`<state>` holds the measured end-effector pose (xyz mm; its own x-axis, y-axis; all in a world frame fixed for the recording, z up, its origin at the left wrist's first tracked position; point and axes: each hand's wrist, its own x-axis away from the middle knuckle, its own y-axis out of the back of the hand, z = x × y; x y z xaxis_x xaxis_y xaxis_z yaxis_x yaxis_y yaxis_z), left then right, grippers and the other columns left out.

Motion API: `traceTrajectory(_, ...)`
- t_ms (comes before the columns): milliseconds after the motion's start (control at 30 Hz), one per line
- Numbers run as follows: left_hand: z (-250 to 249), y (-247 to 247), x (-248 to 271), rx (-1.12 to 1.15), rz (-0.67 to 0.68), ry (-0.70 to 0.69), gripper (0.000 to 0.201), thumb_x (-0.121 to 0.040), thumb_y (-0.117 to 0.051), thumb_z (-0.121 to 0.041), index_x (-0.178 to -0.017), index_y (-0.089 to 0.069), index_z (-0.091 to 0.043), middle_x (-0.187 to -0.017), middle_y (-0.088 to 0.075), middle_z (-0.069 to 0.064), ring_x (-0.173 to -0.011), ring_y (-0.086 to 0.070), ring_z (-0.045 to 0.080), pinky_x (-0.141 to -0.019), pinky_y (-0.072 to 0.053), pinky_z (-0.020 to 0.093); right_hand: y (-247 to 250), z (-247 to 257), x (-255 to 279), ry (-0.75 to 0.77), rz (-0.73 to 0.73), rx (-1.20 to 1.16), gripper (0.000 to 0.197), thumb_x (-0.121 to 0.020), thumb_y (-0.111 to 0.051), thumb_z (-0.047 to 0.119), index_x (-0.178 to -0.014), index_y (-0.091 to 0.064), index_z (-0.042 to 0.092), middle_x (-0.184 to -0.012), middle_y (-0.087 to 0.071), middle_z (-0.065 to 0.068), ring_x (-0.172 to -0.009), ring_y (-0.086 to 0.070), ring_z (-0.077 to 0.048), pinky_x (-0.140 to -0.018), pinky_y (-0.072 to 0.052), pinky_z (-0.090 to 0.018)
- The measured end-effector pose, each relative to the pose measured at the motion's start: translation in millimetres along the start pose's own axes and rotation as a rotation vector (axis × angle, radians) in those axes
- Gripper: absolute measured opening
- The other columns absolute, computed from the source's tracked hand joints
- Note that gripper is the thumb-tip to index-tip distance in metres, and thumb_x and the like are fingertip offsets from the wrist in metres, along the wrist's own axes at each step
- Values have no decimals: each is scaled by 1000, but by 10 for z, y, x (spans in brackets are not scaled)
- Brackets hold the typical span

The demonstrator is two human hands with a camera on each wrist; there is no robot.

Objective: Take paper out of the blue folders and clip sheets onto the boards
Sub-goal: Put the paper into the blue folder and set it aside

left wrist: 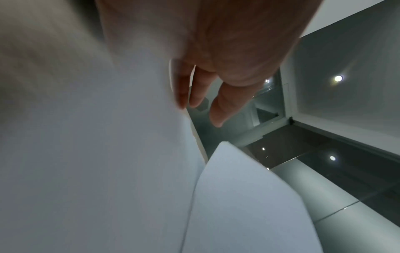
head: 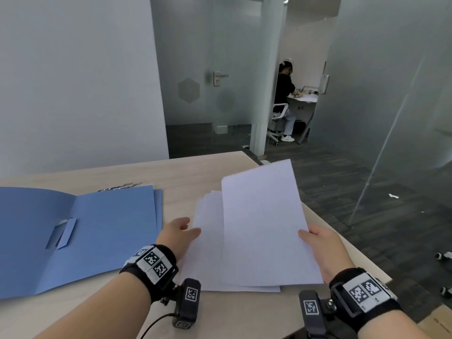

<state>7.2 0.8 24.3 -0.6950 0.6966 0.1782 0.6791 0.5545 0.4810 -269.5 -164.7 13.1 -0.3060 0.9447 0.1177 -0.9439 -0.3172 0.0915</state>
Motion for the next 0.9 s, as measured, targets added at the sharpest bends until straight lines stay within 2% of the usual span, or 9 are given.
traceTrajectory(67,-103,23,11,8,-24,-77,58,-89,-60,-41,-142,-47,-20,-136,-58,-1,-119,-57,21,-103,-45,38,-16,101,37,32,19,-96,19,-98,-58,8,-98,-77,7,-104,-78,-18,-100,-71,-41,-93,-54,-53)
traceTrajectory(133,-266,23,56,120,6,-165,57,-91,-57,-43,-143,-44,-24,-132,-60,-6,-116,-58,16,-104,-47,43,-76,226,79,76,59,-187,23,-99,-56,9,-105,-77,12,-109,-78,-13,-106,-71,-39,-97,-53,-57)
traceTrajectory(200,-453,21,101,246,48,-262,44,-94,-55,-38,-136,-51,-28,-121,-68,-9,-108,-64,13,-99,-51,43,-157,359,129,136,96,-272,25,-101,-53,7,-110,-75,12,-109,-79,-10,-102,-73,-31,-92,-56,-51)
traceTrajectory(300,-646,12,143,394,36,-362,25,-94,-52,-36,-113,-67,-30,-105,-76,-8,-98,-71,15,-93,-55,43,-265,463,162,222,129,-313,26,-102,-50,6,-112,-73,14,-108,-79,-3,-98,-75,-18,-81,-57,-34)
traceTrajectory(400,-589,-29,174,453,16,-360,22,-94,-52,-37,-105,-70,-30,-105,-75,-5,-101,-70,20,-92,-54,43,-305,398,146,222,129,-296,29,-101,-49,3,-108,-74,17,-106,-80,-2,-95,-74,-16,-78,-54,-31)
traceTrajectory(567,-263,-220,241,417,71,-317,20,-100,-49,-29,-107,-67,-29,-105,-74,-2,-100,-69,21,-89,-55,39,-313,203,206,123,183,-276,26,-100,-50,0,-109,-72,10,-103,-80,-4,-93,-77,-17,-66,-57,-21)
traceTrajectory(700,-213,-265,277,428,81,-316,22,-101,-47,-28,-97,-63,-14,-87,-70,-2,-81,-65,16,-76,-49,29,-326,214,235,111,160,-248,25,-101,-51,5,-101,-74,15,-95,-80,0,-87,-73,-18,-73,-52,-31)
traceTrajectory(800,-249,-199,315,410,20,-319,29,-100,-48,-28,-76,-47,-11,-71,-46,1,-68,-45,13,-65,-36,29,-360,286,250,131,145,-240,23,-99,-53,8,-101,-75,16,-95,-79,0,-89,-70,-19,-76,-48,-34)
traceTrajectory(900,-240,-74,311,444,12,-301,24,-100,-47,-25,-91,-61,-7,-79,-64,1,-75,-58,15,-72,-45,29,-469,376,306,137,158,-213,20,-99,-55,8,-98,-74,13,-91,-77,-1,-84,-70,-20,-71,-47,-32)
